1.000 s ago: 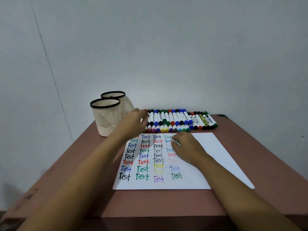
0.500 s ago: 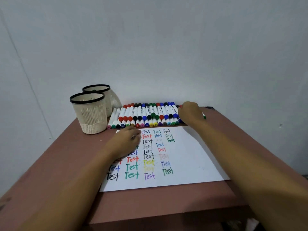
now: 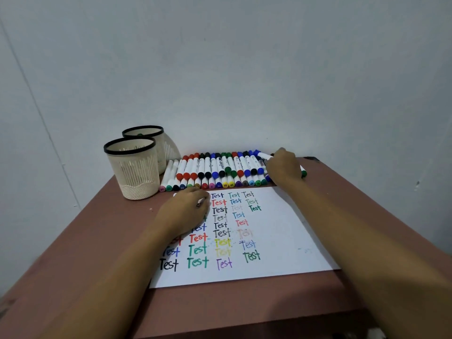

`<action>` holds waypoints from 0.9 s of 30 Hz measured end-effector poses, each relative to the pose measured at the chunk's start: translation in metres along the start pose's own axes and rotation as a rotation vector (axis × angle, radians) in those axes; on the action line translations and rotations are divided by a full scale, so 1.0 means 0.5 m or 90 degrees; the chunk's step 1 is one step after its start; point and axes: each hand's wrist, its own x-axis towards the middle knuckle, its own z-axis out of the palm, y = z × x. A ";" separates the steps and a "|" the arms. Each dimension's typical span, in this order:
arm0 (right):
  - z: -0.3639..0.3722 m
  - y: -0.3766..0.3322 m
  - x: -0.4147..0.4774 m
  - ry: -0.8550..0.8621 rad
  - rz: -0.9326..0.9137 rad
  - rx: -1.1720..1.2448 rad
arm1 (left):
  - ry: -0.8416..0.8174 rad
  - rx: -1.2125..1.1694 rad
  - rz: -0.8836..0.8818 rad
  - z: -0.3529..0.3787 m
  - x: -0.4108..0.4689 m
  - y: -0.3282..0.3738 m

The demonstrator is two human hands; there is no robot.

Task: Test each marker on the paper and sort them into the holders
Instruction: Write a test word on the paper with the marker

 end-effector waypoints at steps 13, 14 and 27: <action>-0.062 -0.028 -0.190 -0.041 -0.024 0.492 | 0.187 -0.018 0.163 -0.014 -0.010 0.048; -0.059 -0.029 -0.195 -0.052 -0.017 0.505 | 0.166 -0.001 0.163 -0.012 -0.012 0.053; -0.022 -0.049 -0.218 -0.293 0.074 0.751 | 0.133 -0.061 0.146 -0.019 -0.025 0.090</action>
